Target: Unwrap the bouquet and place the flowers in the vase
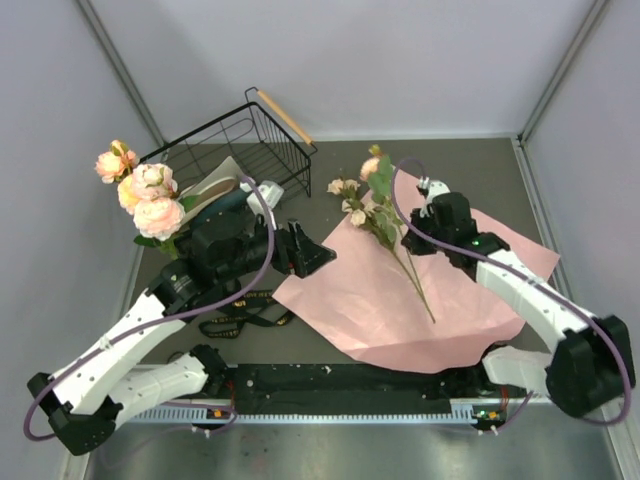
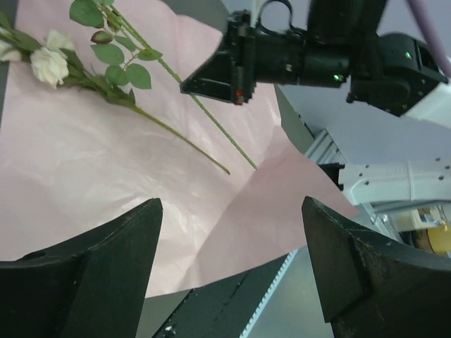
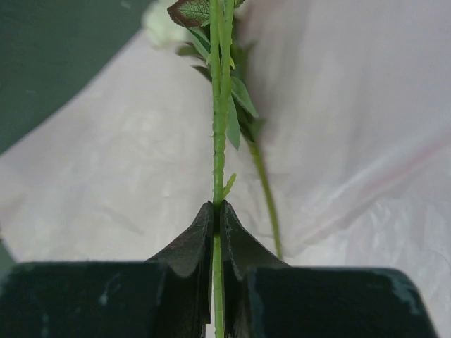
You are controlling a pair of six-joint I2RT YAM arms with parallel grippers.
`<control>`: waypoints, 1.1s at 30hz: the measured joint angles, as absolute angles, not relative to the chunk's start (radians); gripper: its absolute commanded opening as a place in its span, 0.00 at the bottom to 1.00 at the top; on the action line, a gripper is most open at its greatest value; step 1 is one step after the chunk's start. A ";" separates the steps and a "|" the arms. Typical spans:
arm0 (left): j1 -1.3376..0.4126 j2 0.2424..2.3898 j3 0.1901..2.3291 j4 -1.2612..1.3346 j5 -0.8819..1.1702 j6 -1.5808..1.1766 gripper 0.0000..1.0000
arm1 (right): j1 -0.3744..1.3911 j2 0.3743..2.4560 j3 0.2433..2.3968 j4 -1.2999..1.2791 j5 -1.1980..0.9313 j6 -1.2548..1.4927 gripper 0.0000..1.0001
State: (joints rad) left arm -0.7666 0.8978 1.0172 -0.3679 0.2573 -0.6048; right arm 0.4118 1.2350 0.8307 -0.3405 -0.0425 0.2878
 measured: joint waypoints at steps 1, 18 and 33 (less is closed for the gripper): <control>-0.767 0.886 1.015 -0.364 0.238 -0.605 0.83 | 0.415 1.201 0.831 -0.336 -0.071 0.293 0.00; -0.767 0.654 0.901 -0.195 0.049 -0.696 0.47 | 0.677 0.904 0.760 0.025 -0.471 0.536 0.00; -0.767 0.857 1.039 -0.254 0.044 -0.825 0.46 | 1.025 0.881 0.790 -0.125 0.201 0.355 0.00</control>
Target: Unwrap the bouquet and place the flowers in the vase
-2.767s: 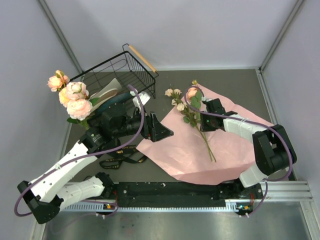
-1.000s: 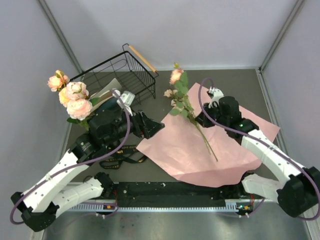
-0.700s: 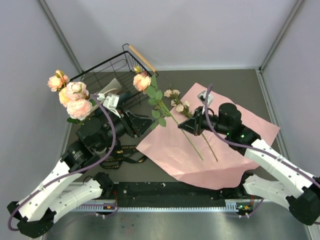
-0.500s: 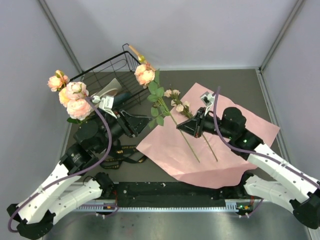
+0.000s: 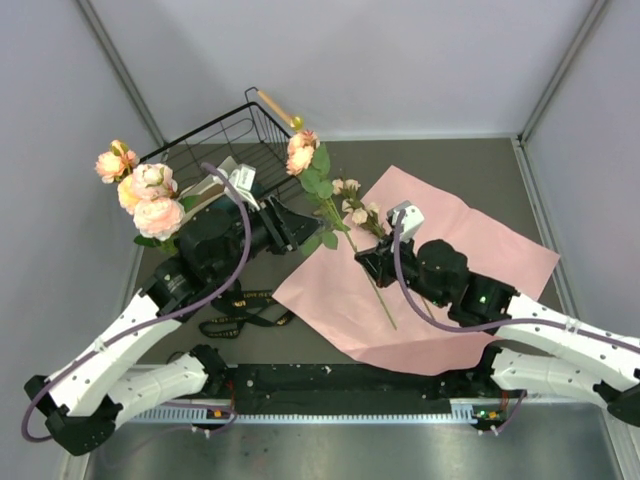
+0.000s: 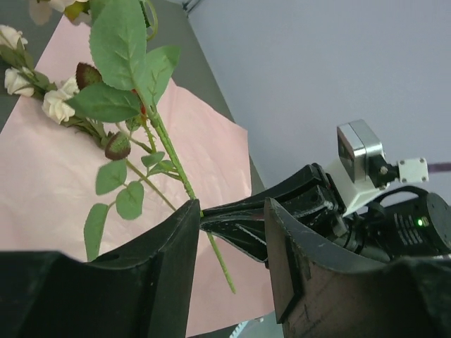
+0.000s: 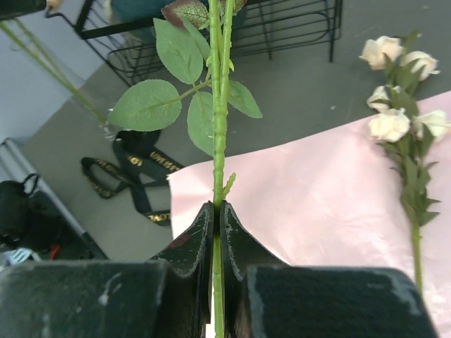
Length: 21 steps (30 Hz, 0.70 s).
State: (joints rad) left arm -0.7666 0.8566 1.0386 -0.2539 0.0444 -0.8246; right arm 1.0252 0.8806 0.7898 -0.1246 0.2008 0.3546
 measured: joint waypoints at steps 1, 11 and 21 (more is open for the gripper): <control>-0.767 0.873 1.055 -0.272 0.038 -0.833 0.46 | 1.042 0.889 0.796 -0.131 0.245 0.343 0.00; -0.768 1.017 1.111 -0.329 0.027 -0.880 0.34 | 1.143 0.987 0.841 -0.169 0.506 0.254 0.00; -0.780 1.095 1.134 -0.361 -0.028 -0.908 0.34 | 1.169 1.026 0.860 -0.183 0.568 0.227 0.00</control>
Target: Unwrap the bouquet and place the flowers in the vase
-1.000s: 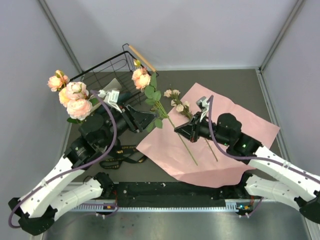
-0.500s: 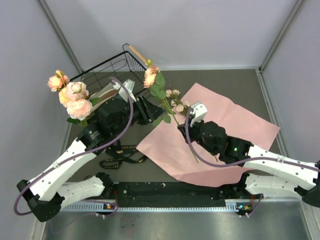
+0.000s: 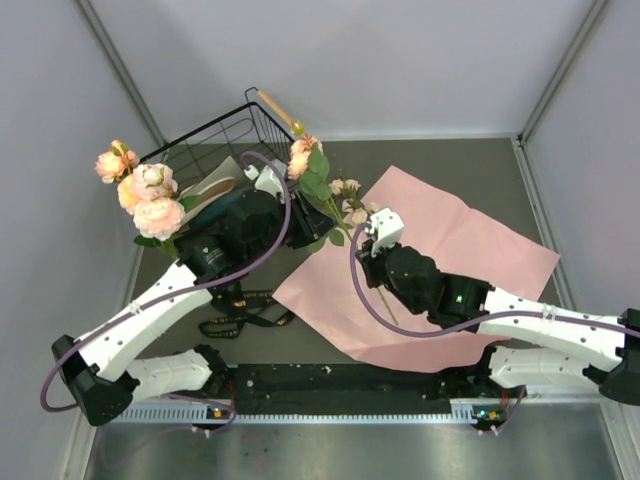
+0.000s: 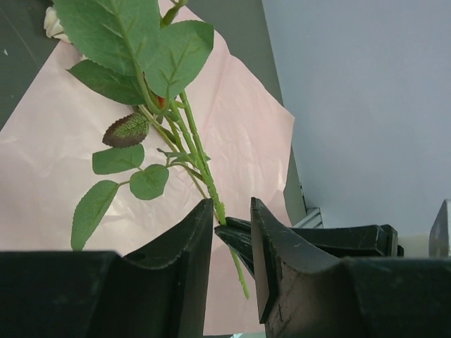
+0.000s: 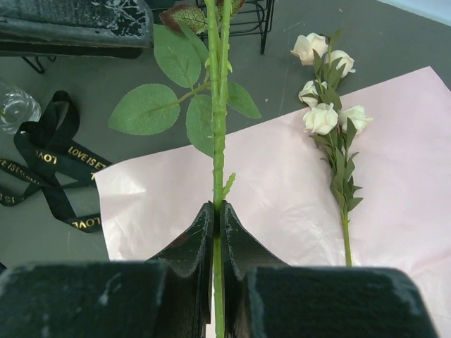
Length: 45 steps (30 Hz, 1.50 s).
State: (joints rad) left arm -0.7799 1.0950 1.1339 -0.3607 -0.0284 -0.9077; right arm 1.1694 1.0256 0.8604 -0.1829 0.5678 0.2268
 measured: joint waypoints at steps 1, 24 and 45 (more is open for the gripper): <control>-0.782 1.099 1.134 -0.360 -0.038 -0.911 0.36 | 1.169 1.026 0.860 -0.183 0.569 0.227 0.00; -0.786 1.221 1.147 -0.307 -0.146 -0.897 0.29 | 1.176 1.026 0.861 -0.180 0.548 0.227 0.00; -0.788 1.163 1.107 -0.181 -0.135 -0.774 0.00 | 1.194 0.992 0.870 -0.196 0.564 0.239 0.74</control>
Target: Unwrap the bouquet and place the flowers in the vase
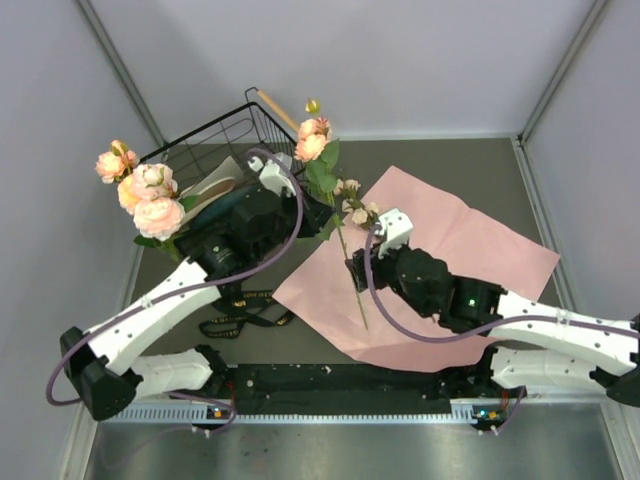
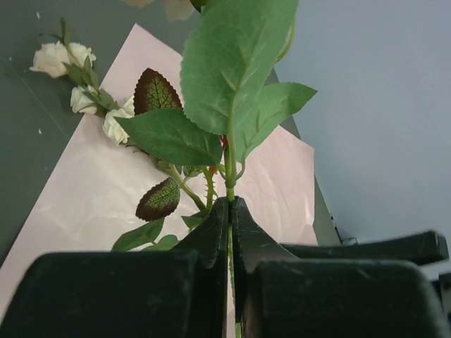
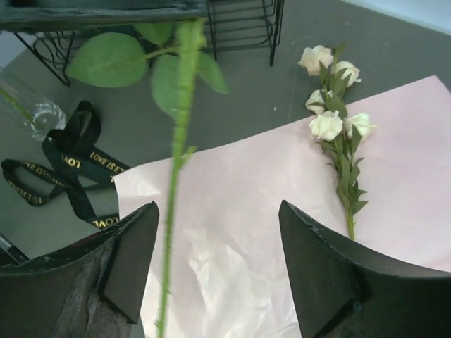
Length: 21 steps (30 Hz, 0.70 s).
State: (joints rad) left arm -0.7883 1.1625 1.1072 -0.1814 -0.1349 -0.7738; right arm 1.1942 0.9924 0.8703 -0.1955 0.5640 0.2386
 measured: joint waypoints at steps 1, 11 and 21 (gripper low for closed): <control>-0.788 1.137 1.097 -0.176 -0.125 -0.745 0.00 | 1.196 0.970 0.869 -0.208 0.568 0.241 0.75; -0.788 0.715 1.080 -0.169 0.093 -0.393 0.00 | 1.198 0.522 0.769 -0.234 0.670 0.253 0.84; -0.789 0.405 1.311 -0.415 -0.195 0.012 0.00 | 1.198 0.544 0.752 -0.260 0.709 0.246 0.84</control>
State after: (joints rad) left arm -0.7895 0.4049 1.3106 -0.4152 -0.1951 0.0120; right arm 1.1976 0.5438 0.7517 -0.2596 0.7086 0.2462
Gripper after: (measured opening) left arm 0.019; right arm 0.841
